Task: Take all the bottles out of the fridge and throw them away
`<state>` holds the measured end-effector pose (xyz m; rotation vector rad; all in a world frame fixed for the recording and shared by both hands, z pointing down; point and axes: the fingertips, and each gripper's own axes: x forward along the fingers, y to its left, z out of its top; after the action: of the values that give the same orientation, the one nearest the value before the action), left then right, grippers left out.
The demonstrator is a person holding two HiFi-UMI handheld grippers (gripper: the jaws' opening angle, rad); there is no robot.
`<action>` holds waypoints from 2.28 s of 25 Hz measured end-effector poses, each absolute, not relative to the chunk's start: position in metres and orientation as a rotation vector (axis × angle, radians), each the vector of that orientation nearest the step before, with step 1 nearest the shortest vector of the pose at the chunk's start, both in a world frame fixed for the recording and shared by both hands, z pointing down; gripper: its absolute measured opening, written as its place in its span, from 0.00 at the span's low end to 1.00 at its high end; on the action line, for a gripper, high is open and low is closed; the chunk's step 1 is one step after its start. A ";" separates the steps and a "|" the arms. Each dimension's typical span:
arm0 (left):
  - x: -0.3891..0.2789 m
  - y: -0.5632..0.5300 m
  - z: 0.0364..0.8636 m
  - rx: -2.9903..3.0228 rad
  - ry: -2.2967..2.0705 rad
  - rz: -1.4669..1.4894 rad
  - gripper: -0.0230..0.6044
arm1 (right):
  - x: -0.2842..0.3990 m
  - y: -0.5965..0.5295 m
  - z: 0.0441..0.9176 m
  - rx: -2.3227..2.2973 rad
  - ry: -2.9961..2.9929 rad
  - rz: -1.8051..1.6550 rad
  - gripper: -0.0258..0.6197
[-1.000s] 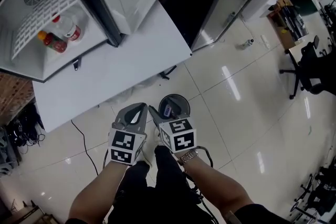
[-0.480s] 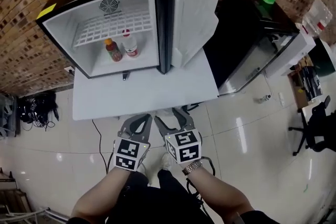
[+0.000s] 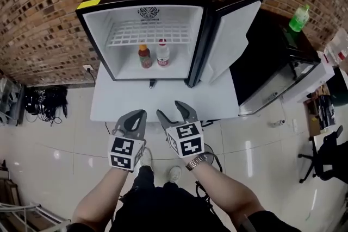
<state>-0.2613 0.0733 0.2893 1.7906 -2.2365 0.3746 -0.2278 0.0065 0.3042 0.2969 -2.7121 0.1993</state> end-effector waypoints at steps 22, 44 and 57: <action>-0.429 0.040 0.281 1.888 -2.172 0.360 0.04 | -0.420 -0.051 0.327 0.458 -2.582 0.150 0.48; -0.486 0.005 0.304 1.970 -2.038 0.424 0.04 | -0.500 -0.127 0.384 0.633 -2.437 0.204 0.48; -0.494 -0.006 0.311 1.973 -2.016 0.413 0.04 | -0.499 -0.124 0.389 0.622 -2.442 0.210 0.46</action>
<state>-0.4938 -0.0060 0.3114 1.9728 -2.0157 0.4134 -0.4986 -0.1242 0.3889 0.6222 -2.4419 0.2098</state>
